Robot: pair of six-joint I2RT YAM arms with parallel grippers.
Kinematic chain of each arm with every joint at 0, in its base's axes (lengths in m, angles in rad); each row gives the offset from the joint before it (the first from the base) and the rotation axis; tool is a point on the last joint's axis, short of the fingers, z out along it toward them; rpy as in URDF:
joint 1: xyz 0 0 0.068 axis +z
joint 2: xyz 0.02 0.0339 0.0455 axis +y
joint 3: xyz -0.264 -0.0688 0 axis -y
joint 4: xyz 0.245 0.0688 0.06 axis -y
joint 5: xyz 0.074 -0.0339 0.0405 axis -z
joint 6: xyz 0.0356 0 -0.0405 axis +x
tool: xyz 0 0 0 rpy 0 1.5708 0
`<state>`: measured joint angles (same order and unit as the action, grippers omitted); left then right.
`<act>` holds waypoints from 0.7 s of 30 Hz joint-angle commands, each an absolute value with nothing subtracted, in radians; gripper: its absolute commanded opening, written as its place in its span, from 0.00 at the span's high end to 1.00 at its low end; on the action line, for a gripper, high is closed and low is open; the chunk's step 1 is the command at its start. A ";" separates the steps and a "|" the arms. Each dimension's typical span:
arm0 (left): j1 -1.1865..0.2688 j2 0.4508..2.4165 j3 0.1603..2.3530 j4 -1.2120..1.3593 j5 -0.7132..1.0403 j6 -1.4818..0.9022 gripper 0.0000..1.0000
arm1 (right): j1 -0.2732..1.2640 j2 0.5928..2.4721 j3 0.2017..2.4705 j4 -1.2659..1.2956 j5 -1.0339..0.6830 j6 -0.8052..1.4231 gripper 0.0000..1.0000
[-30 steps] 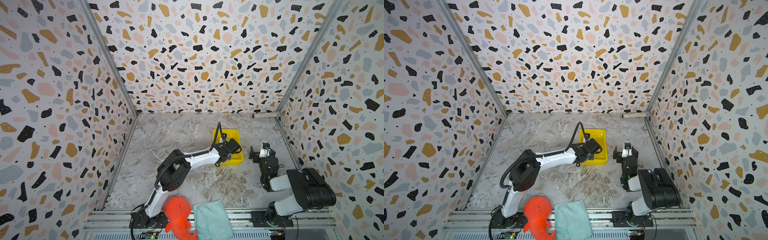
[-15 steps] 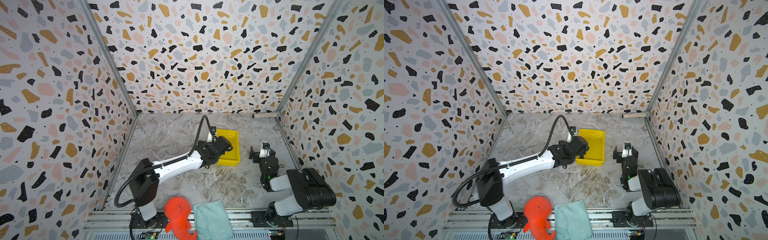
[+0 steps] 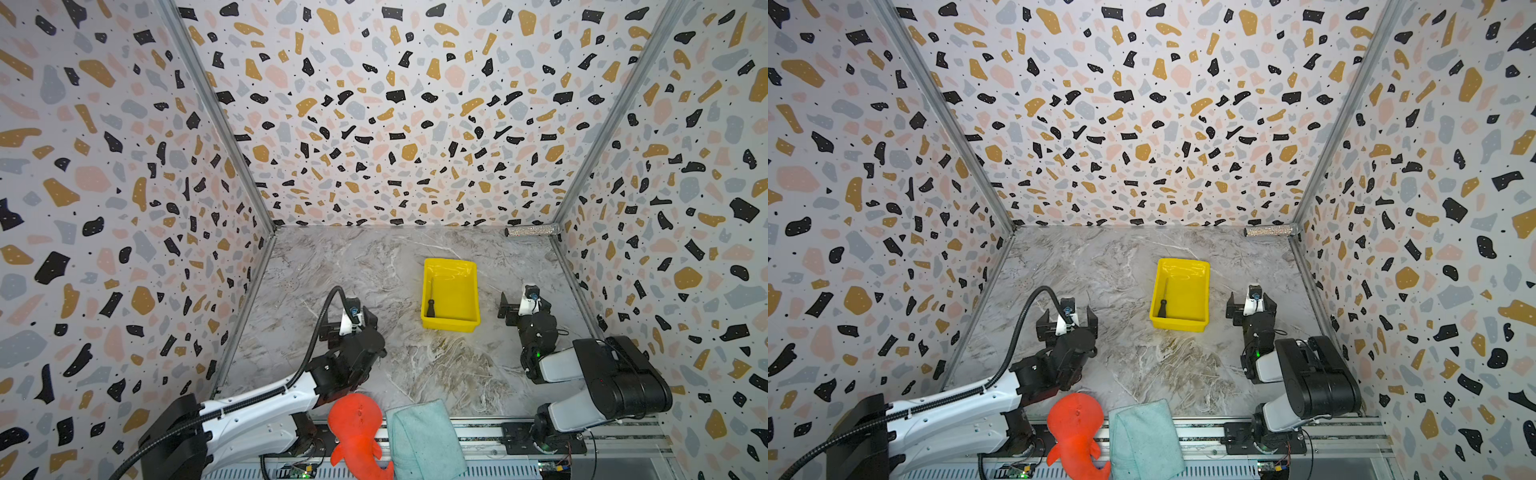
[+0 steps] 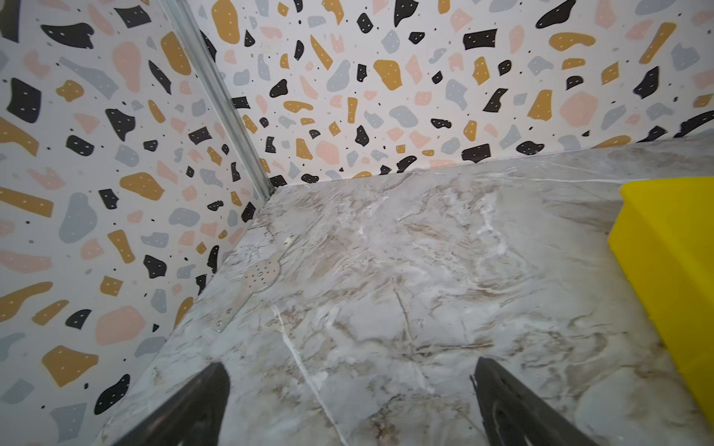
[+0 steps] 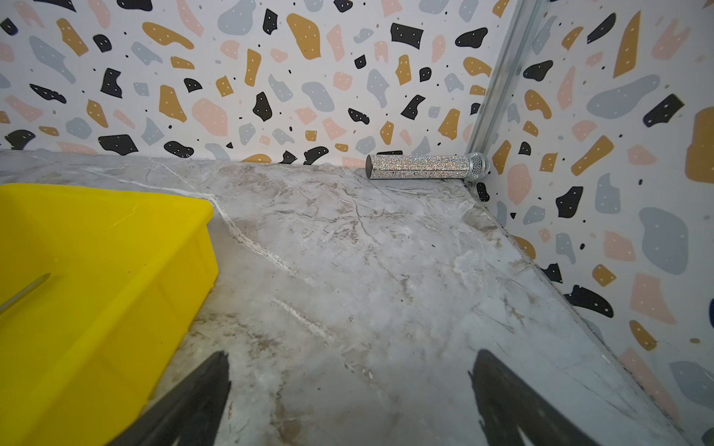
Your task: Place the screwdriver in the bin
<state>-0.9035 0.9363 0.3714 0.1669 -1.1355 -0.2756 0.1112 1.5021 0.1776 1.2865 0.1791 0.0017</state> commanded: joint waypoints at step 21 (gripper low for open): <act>-0.385 1.082 0.099 0.972 -0.728 0.047 0.00 | 0.098 1.490 0.189 1.284 0.157 0.010 0.01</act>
